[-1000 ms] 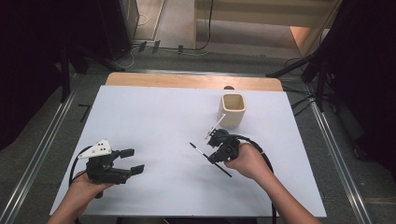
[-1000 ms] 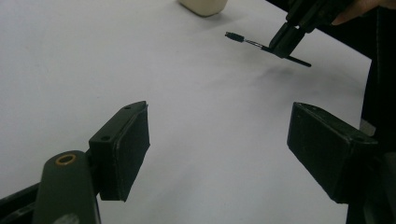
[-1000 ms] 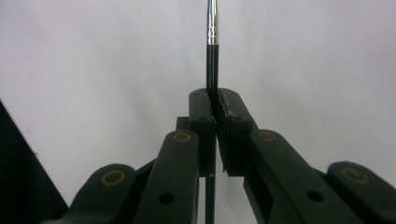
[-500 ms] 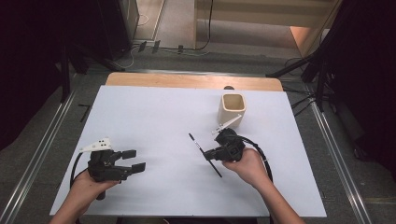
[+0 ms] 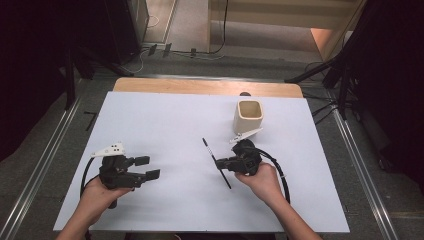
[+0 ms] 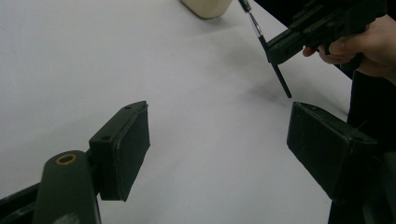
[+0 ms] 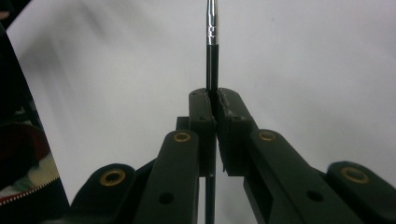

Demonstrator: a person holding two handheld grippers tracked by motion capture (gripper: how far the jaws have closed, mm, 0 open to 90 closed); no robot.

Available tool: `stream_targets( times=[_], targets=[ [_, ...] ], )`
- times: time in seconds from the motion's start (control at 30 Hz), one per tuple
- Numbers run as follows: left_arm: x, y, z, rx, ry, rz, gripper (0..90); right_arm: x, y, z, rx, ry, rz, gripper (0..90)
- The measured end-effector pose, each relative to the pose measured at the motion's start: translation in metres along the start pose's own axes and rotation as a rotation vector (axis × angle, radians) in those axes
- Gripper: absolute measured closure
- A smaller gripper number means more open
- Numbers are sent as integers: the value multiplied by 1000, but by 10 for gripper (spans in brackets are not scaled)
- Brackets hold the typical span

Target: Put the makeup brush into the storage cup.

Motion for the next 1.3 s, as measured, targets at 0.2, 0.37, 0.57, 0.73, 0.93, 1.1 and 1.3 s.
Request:
stream_targets(
  times=[0.2,0.37,0.57,0.73,0.93,1.1,1.3],
  targets=[
    [-1,-5,-1,-5,5,6,218,4,-2,3,-53,-9,-30,866],
    [-4,-10,-2,-10,1,7,217,5,-3,0,-75,-17,-71,866],
    [-13,-15,-5,-11,19,16,218,16,-6,1,-121,-3,-72,866],
    [-17,-21,-10,-7,34,23,218,22,-7,-3,-137,10,-68,866],
    [-20,-28,-20,-5,49,42,218,24,-8,-5,-151,24,-78,867],
    [-21,-31,-27,1,48,40,218,26,-10,-4,-173,30,-72,866],
    [-24,-38,-33,10,20,24,218,28,-11,-4,-178,32,-68,866]
  ],
)
Point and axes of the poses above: each handheld gripper's, and its own axes: z roughly backward along the jaws, y roughly out of its underside, x roughly to its left, the point moved 7 cm from there along -z, roughly forward along the jaws, and after that the axes turned 3 degrees about x, right-handed, at the moved point
